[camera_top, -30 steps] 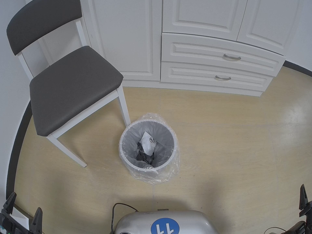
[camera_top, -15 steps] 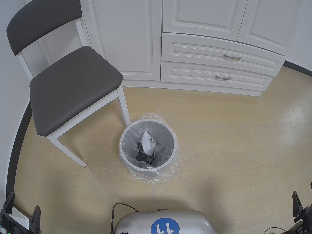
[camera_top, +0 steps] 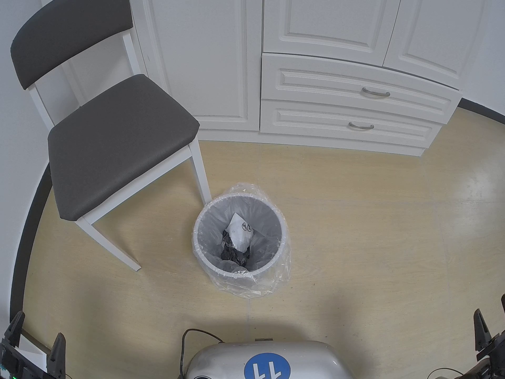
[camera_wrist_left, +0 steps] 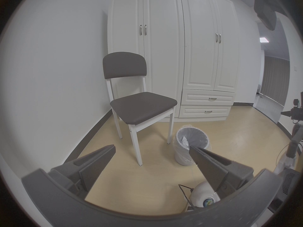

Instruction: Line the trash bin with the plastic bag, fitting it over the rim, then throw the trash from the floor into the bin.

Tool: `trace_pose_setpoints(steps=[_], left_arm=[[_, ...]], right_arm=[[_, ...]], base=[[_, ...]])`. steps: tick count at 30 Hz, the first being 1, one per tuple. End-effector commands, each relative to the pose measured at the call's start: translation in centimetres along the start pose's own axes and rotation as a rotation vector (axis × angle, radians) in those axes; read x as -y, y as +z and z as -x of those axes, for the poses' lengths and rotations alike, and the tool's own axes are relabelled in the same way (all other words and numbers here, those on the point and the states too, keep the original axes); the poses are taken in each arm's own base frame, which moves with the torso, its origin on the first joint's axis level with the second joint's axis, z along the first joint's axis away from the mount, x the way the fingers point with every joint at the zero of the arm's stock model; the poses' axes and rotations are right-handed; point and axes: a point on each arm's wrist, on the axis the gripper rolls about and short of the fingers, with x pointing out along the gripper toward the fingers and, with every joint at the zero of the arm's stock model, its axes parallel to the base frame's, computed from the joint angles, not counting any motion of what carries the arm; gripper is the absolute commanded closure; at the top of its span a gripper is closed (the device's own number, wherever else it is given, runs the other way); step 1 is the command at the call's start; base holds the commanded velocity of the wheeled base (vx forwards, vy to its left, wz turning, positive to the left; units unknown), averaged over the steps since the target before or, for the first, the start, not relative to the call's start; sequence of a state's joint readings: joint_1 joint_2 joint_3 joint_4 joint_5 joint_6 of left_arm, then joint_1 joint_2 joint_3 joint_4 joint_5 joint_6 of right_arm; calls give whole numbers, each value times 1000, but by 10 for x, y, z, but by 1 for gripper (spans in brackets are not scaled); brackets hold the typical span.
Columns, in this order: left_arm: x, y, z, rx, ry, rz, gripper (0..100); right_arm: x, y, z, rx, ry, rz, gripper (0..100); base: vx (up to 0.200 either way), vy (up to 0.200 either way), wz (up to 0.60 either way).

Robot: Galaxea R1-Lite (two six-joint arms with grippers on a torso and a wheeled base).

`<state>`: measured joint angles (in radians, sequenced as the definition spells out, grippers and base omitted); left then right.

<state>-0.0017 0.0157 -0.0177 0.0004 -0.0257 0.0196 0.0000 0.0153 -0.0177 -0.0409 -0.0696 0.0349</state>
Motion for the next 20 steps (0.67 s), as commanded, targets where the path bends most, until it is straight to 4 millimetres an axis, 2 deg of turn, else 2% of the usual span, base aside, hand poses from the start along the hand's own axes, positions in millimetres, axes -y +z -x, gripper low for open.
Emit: trace_pose_setpoints(steps=[1, 20], left_arm=[[0, -5, 0, -1, 0, 1, 0], [0, -5, 0, -1, 0, 0, 0]], right_arm=[[-1, -9, 0, -43, 74, 67, 0], [-1, -9, 0, -44, 81, 44, 0]], base=[[0, 0, 0], [0, 0, 0]])
